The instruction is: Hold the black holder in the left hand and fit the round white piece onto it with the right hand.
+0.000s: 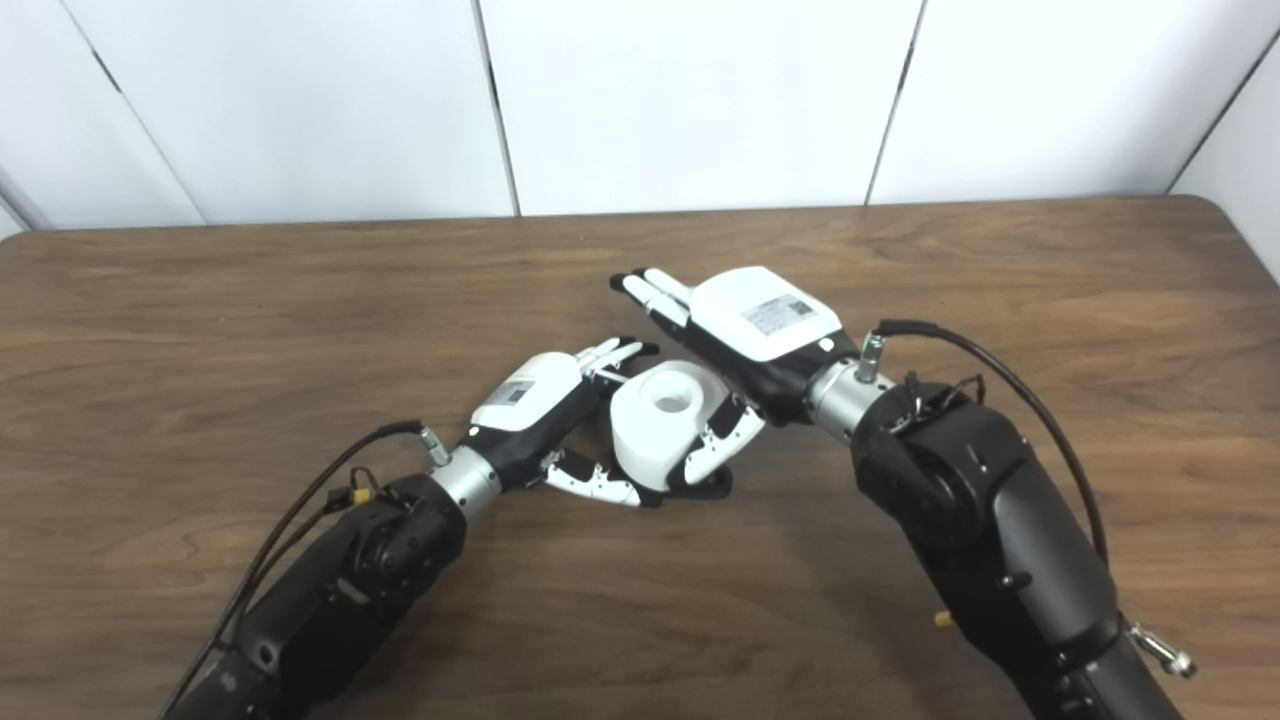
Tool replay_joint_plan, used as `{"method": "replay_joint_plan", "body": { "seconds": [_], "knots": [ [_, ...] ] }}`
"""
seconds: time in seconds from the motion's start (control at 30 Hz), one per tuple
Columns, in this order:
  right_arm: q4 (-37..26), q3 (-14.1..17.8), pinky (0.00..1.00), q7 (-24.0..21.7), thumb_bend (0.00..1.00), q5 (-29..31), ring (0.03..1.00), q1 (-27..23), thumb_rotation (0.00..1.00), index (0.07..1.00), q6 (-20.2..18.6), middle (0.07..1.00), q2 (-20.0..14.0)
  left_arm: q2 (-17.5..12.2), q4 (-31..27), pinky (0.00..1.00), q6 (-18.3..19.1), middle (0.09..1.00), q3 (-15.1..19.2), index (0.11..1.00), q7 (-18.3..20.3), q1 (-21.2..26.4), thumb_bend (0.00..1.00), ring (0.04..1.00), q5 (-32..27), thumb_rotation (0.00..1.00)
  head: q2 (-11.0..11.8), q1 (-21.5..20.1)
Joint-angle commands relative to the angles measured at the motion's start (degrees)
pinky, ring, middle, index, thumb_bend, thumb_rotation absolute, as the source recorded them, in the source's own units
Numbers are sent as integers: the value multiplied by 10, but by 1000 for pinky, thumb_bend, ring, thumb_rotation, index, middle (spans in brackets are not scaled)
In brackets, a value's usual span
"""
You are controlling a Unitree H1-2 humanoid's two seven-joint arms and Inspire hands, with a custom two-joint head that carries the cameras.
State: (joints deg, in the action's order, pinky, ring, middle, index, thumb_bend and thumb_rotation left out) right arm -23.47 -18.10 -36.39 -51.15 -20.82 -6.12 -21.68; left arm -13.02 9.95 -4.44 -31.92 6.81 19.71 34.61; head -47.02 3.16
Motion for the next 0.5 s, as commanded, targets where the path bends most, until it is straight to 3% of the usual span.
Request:
{"method": "replay_joint_plan", "body": {
  "seconds": [0.0,0.3,0.4,0.47],
  "knots": [
    [-20,12,725,18,1000,4,867,-14,379,1000,7,1000,2,-7,28,926,23,959,-27,486,64,-32,523,993,8,70,0,0],
    [-38,30,709,2,1000,13,849,-24,386,1000,3,1000,-13,-8,32,925,16,957,-26,486,62,-32,523,992,4,70,2,-6],
    [-59,43,730,-53,1000,26,881,-34,391,1000,-15,1000,-46,-10,33,918,16,957,-27,486,62,-32,523,989,7,70,3,-10],
    [-76,47,712,-121,1000,28,886,-47,367,1000,-42,1000,-75,-11,34,916,13,958,-26,486,60,-32,523,988,6,70,4,-17]
  ]
}}
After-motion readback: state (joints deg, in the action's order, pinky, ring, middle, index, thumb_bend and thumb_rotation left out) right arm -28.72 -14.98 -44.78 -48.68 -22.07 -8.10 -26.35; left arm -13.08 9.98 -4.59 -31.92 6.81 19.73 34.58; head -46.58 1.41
